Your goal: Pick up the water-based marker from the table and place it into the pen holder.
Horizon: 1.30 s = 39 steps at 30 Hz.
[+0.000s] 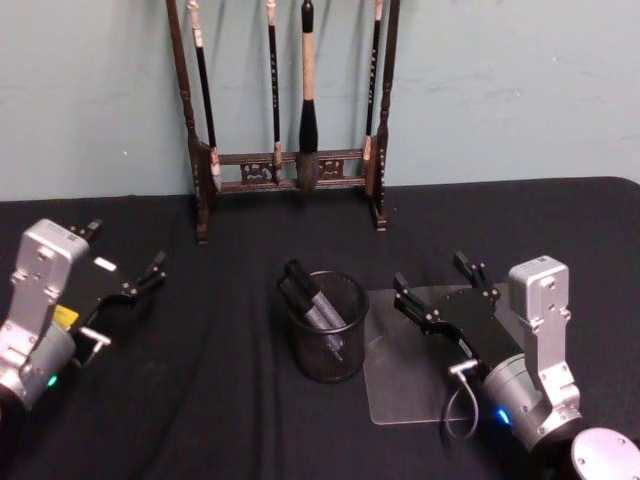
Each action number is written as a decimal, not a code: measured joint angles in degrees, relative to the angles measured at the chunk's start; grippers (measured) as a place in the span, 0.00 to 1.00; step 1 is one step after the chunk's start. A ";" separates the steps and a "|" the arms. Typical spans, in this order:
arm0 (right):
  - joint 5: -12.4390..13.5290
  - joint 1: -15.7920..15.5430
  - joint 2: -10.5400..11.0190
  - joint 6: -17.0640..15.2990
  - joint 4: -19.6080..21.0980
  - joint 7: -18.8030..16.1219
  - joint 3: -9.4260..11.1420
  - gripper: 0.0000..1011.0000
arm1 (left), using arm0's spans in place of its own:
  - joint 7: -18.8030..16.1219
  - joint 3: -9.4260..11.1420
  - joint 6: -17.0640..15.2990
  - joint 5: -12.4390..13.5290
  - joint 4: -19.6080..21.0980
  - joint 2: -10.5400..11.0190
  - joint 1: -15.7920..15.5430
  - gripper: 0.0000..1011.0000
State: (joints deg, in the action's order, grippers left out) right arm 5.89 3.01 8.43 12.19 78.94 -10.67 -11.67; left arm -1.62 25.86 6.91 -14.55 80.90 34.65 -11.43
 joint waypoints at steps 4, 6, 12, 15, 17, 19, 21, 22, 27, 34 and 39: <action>0.00 0.00 0.00 0.00 0.00 0.00 0.00 0.99 | 0.00 0.00 0.00 0.00 0.00 0.00 0.00 1.00; 0.00 0.00 0.00 0.00 0.00 0.00 0.00 0.99 | 0.00 0.00 0.00 0.00 0.00 0.00 0.00 1.00; 0.00 0.00 0.00 -0.01 0.00 0.00 0.00 0.99 | 0.00 0.00 0.00 0.00 0.00 0.00 0.00 1.00; 0.00 0.00 0.00 -0.01 0.00 0.00 0.00 0.99 | 0.00 0.00 0.00 0.00 0.00 0.00 0.00 1.00; 0.00 0.00 0.00 0.00 0.00 0.00 0.00 0.99 | 0.00 0.00 0.00 0.00 0.00 0.00 0.00 1.00; 0.00 0.00 0.00 -0.01 0.00 0.00 0.00 0.99 | 0.00 0.00 0.00 0.00 0.00 0.00 0.00 1.00; 0.00 0.00 0.00 -0.01 0.00 0.00 0.00 0.99 | 0.00 0.00 0.00 0.00 0.00 0.00 0.00 1.00; 0.00 0.00 0.00 -0.01 0.00 0.00 0.00 0.99 | 0.00 0.00 0.00 0.00 0.00 0.00 0.00 1.00; 0.00 0.00 0.00 -0.01 0.00 0.00 0.00 0.99 | 0.00 0.00 0.00 0.00 0.00 0.00 0.00 1.00; 0.00 0.00 0.00 0.00 0.00 0.00 0.00 0.99 | 0.00 0.00 0.00 0.00 0.00 0.00 0.00 1.00; 0.00 0.00 0.00 0.00 0.00 0.00 0.00 0.99 | 0.00 0.00 0.00 0.00 0.00 0.00 0.00 1.00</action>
State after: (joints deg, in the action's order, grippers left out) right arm 5.88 3.01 8.43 12.20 78.94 -10.67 -11.67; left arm -1.62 25.86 6.91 -14.55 80.90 34.65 -11.43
